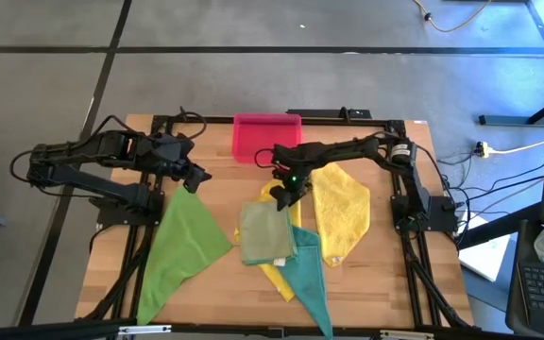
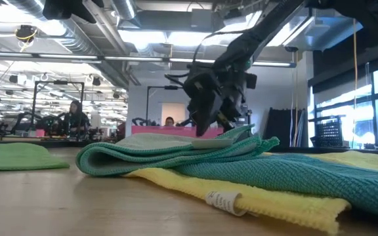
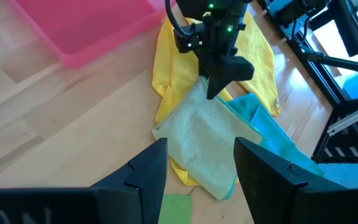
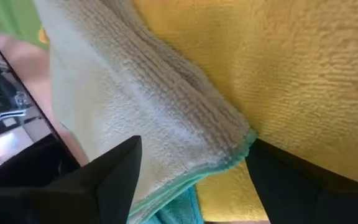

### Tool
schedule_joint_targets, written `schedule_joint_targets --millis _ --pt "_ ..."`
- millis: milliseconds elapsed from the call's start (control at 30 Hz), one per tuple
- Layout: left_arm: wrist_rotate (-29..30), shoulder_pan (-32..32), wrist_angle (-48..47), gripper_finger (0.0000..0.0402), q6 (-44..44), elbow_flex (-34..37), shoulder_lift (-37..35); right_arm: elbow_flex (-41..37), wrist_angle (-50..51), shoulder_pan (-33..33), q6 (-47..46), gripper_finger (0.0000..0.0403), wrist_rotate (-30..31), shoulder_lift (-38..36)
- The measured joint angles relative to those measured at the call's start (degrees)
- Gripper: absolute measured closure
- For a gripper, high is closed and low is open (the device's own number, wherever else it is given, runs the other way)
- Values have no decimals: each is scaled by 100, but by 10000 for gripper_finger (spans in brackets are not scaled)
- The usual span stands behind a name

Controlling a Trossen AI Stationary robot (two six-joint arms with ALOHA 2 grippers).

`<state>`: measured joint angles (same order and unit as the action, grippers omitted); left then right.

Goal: Fold microfiber towels
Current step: Put the folded light green microfiber cloth into the red bin

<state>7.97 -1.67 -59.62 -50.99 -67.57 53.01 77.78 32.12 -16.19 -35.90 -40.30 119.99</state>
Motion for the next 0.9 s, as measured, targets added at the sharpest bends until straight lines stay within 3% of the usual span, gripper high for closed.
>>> schedule_joint_targets --millis 467,700,900 --pt "-13 -1 3 225 -445 0 0 13 -15 28 474 118 351 -5" --pt "-12 -2 6 225 -461 0 0 9 -79 28 474 118 -168 -28" --pt "114 -1 5 225 -442 0 0 7 -115 31 541 118 -175 -315"
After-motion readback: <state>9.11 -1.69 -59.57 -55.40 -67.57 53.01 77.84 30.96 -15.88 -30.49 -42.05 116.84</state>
